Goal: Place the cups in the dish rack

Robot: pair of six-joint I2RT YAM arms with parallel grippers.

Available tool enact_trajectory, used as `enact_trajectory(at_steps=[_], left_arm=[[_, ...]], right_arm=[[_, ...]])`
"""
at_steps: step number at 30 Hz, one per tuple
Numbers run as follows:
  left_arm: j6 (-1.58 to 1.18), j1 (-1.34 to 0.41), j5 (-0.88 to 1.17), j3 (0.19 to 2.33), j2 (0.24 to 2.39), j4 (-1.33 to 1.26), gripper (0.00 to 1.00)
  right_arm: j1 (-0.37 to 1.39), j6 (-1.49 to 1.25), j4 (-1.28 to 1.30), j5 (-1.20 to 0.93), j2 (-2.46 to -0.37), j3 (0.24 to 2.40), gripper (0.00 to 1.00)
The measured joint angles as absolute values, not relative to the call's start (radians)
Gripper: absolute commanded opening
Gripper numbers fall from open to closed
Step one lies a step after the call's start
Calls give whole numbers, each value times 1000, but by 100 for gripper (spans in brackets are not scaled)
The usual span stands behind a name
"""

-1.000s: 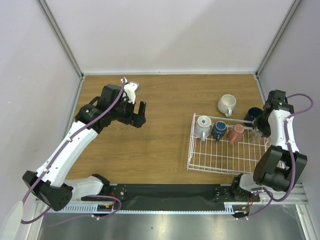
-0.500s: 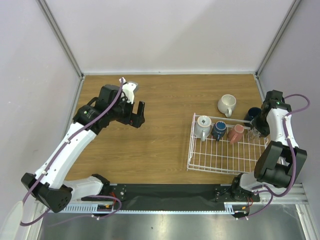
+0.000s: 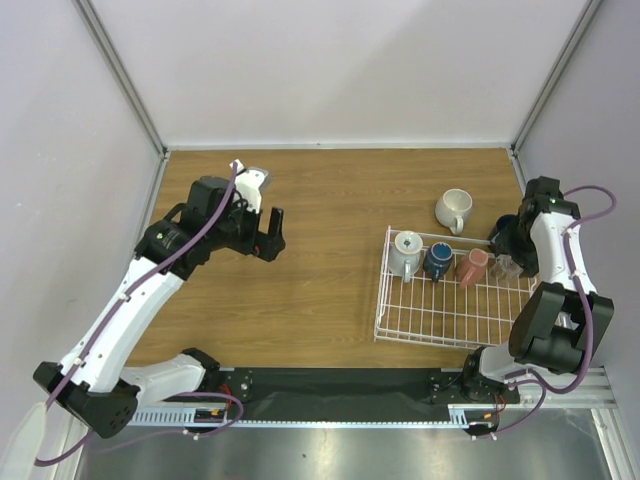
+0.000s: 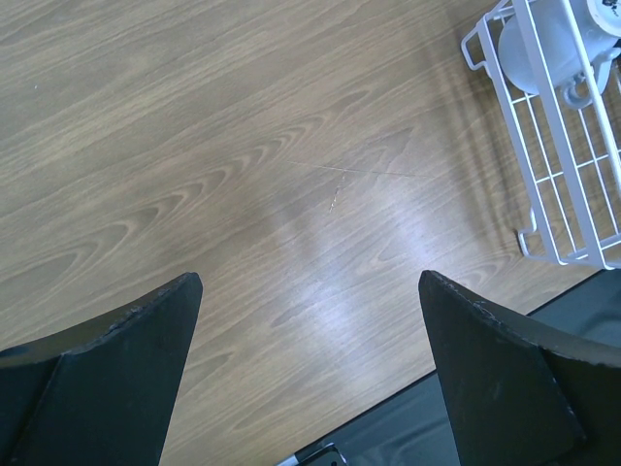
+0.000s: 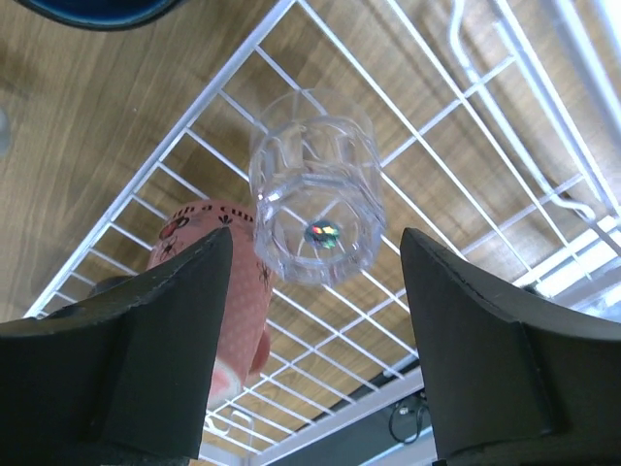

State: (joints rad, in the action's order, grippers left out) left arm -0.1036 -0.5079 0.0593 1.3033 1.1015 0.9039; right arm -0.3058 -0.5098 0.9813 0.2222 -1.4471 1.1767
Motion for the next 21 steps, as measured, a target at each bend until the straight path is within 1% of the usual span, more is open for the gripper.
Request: enact_trajectory(at_steps=[2,3,6,7,8,12,18,21], left_arm=[[-104,-508,59,1302,1090,907,100],[-104,-508,59,1302,1085,908,100],[-104,-508,59,1301,1071,909,100],[-104,-508,59,1301,1067,910,100],[-104,-508,59,1301,1064,910,100],[-104,-508,59,1302,1060,913,100],[-104,-508,59,1305,1058,934,100],[-104,-508,59,1306,1049,941,100]], right_arm=[[-298,-521,1016,239,-1447,1213,73],[-293,-525,1032,253,-1444,1236,70],[-266,-525,1066,291,-1436,1330,66],[-258,-520,1065,302,-1434,1366,65],[-253,-516,1058,309,-1432,1391,62],[-243,-484,979,316,-1452,1469,59],[-243,-441,899,304,-1658,1600,61],[-242,-428,876,285,-1757,1631,61]])
